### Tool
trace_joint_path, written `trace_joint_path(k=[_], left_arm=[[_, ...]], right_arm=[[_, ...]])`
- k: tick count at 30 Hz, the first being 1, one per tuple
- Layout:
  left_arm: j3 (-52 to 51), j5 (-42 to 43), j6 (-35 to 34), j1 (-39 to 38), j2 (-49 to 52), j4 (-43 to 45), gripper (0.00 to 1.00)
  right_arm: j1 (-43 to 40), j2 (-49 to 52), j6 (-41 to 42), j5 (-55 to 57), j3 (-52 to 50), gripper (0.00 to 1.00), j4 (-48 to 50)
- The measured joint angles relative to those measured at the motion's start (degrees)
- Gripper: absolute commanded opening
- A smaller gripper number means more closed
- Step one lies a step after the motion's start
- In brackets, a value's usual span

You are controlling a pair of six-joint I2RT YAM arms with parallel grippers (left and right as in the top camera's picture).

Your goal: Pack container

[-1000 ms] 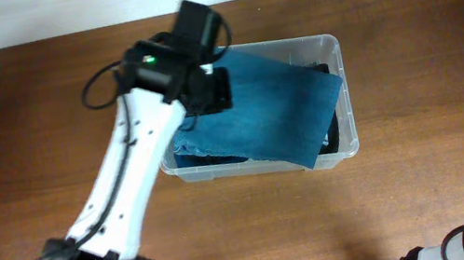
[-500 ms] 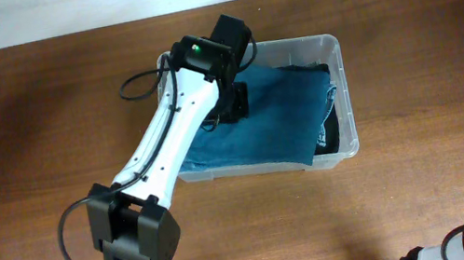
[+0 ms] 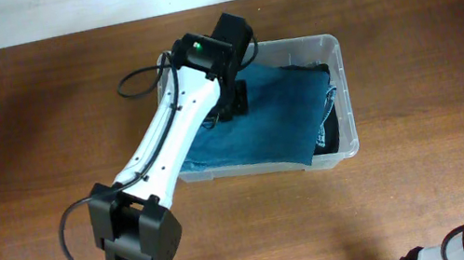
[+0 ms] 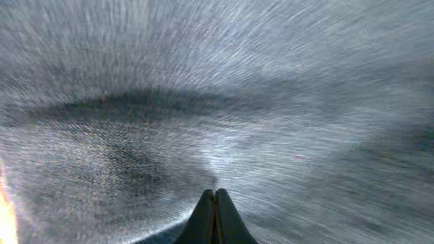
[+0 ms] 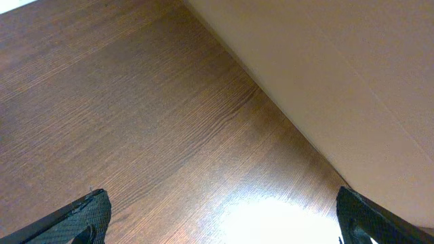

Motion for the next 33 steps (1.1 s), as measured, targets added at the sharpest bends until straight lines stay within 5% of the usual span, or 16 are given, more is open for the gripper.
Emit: trace_joint_path(k=[33], left_arm=[[1.6, 8.57, 0.48, -10.49, -0.59, -9.42, 0.03]], right_arm=[[0.0, 0.0, 0.0, -0.02, 0.0, 0.99, 0.0]])
